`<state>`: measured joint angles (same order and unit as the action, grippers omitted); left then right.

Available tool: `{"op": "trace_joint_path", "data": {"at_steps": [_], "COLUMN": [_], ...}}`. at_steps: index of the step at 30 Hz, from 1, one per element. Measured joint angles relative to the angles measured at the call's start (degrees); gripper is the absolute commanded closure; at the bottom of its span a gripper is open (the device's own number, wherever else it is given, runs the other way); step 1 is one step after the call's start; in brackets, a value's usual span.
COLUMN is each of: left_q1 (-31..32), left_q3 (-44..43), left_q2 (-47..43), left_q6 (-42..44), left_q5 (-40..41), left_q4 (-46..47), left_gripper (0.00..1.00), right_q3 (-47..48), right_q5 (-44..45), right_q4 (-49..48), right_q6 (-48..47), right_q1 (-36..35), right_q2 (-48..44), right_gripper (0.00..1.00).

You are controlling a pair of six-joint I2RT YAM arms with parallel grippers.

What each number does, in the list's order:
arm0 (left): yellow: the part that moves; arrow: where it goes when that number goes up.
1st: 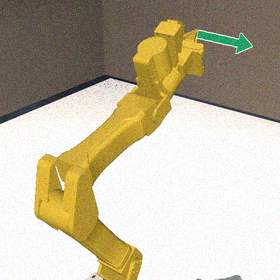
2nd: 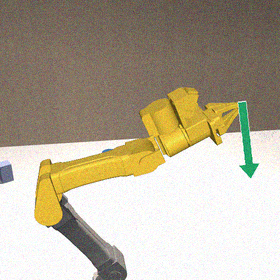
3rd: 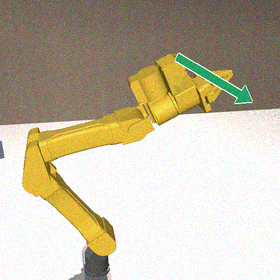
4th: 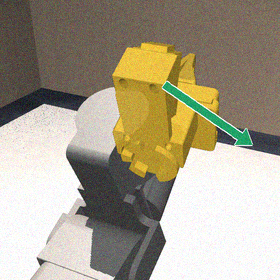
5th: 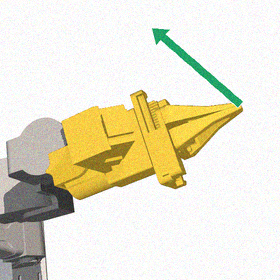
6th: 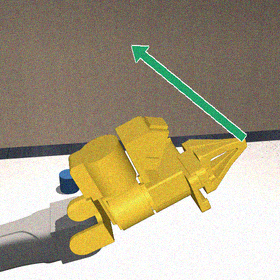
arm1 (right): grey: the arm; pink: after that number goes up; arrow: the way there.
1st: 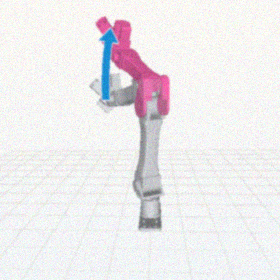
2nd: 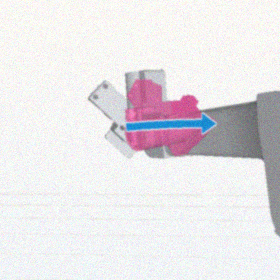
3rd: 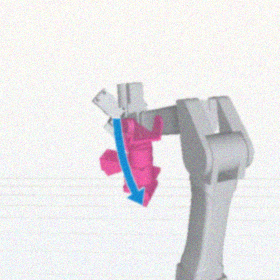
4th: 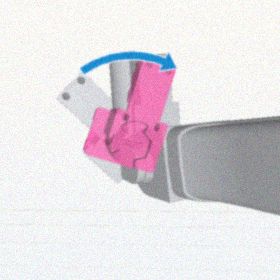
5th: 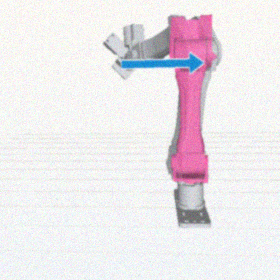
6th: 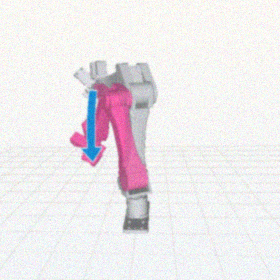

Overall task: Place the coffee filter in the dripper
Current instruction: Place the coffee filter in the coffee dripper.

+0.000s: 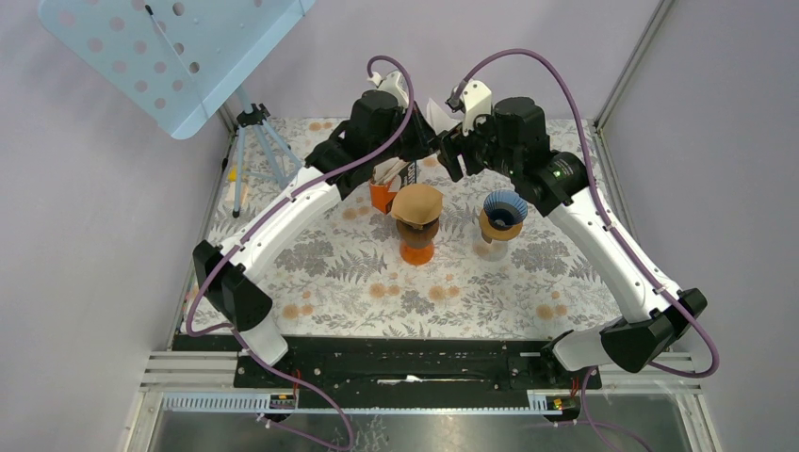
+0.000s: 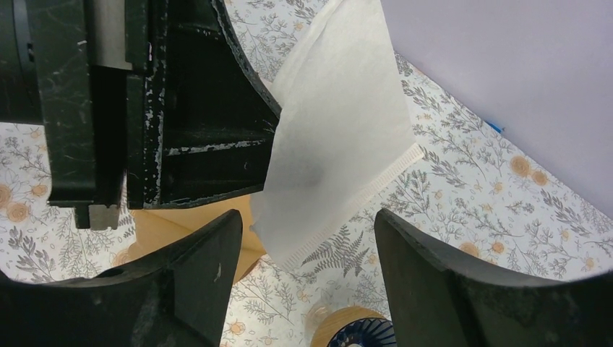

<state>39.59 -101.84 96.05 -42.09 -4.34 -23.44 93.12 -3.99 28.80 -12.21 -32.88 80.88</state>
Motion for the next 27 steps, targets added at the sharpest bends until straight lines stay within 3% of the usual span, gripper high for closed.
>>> {"op": "trace_joint_path", "data": {"at_steps": [27], "left_q1": [0.11], "left_q3": [1.27], "left_q2": [-0.02], "left_q6": [-0.37], "left_q5": [-2.91], "left_q4": [1.68], "left_gripper": [1.00], "right_q3": [-0.11], "right_q5": [6.43], "right_q4": [-0.11], "right_q6": [-1.55], "right_q1": [-0.02], "right_q2": [0.00], "right_gripper": [0.42]}}
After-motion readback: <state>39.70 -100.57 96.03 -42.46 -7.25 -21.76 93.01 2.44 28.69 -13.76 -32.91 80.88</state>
